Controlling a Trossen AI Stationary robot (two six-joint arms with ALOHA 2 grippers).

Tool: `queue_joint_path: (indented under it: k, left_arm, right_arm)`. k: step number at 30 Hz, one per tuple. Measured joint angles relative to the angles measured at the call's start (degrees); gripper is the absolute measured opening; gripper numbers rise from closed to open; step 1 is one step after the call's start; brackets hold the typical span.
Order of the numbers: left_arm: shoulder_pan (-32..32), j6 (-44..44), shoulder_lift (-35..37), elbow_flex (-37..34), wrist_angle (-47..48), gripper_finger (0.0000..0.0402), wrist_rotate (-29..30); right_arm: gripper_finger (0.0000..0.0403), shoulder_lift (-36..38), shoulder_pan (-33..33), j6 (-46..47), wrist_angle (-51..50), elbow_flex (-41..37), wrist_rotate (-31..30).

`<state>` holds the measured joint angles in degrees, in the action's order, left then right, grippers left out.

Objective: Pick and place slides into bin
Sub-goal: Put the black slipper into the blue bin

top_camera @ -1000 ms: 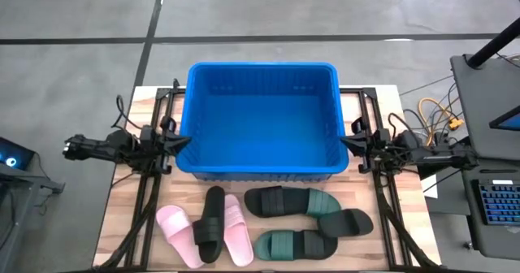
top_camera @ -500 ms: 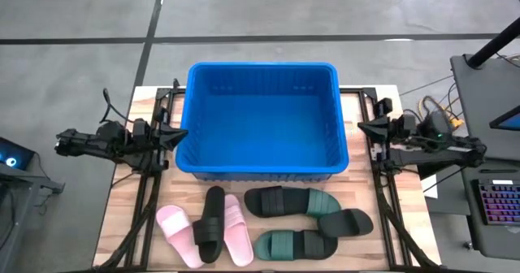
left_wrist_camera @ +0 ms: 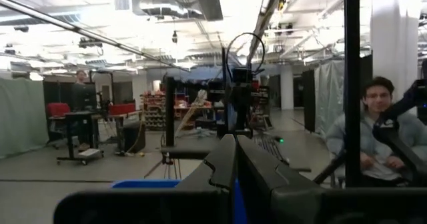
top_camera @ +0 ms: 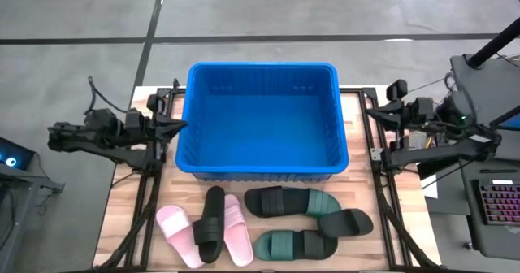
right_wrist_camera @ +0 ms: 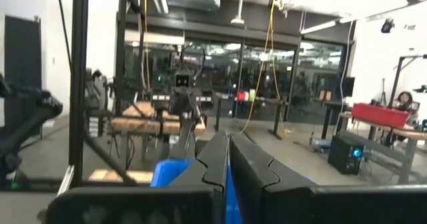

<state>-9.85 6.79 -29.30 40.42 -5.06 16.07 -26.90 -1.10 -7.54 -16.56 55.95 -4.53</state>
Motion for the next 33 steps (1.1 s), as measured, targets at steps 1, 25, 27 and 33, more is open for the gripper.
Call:
queue_joint_path:
  k: [1,25,27,33]
  left_arm:
    - [0.0,-0.04,-0.02,0.56,0.04,0.0,0.54]
    - [0.01,-3.33,-3.69,16.41,16.5,0.0,3.76]
    - [0.02,-2.34,-4.79,17.79,17.07,0.0,3.81]
    - [0.02,-1.83,-7.97,20.47,18.1,0.0,3.96]
  right_arm:
    - [0.0009,-0.89,0.0,0.08,0.05,1.41,0.0]
    - [0.0009,-23.7,-0.03,31.85,-47.44,38.49,0.54]
    - [0.0009,-24.68,-0.03,34.6,-53.04,39.67,1.63]
    - [0.0009,-24.89,-0.06,39.64,-56.96,39.17,5.17]
